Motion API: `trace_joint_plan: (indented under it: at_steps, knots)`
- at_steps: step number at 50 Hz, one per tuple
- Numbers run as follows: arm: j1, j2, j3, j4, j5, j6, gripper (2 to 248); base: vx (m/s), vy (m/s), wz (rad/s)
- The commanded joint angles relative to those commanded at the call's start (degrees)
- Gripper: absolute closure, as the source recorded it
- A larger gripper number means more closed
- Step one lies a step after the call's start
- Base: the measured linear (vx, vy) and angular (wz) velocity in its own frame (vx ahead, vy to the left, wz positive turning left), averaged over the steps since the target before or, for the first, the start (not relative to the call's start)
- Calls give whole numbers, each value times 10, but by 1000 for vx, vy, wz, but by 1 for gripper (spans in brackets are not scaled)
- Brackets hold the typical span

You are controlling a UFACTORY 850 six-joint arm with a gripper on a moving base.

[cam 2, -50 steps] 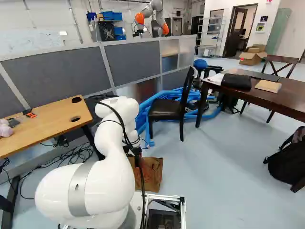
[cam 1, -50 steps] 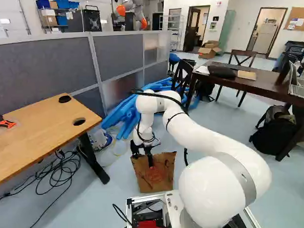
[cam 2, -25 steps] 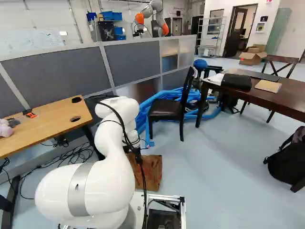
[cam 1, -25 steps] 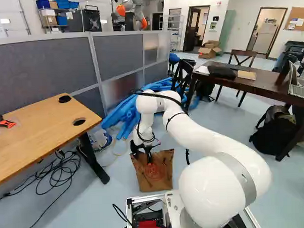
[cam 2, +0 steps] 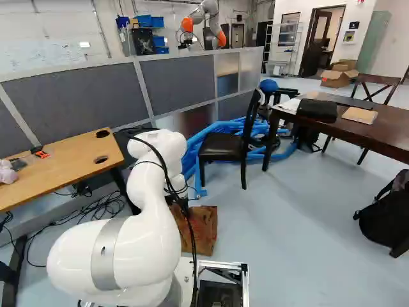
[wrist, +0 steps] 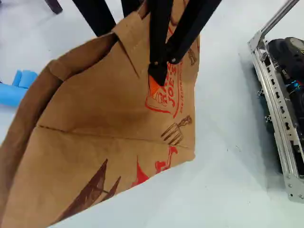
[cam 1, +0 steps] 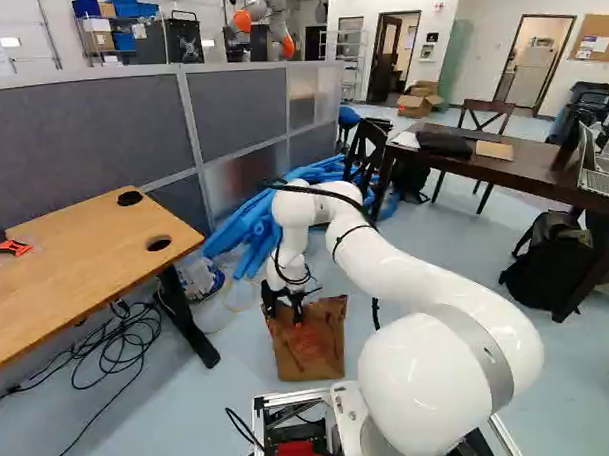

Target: Pick up the bag on the ground and place it on the table

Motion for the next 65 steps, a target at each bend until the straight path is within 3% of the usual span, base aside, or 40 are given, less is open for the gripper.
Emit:
trace_joint_plan:
  at_steps: [12,65]
  knots:
    - [0,10,10,0,0,0,224,0,0,0]
    - [4,123,120,2,0,0,224,0,0,0]
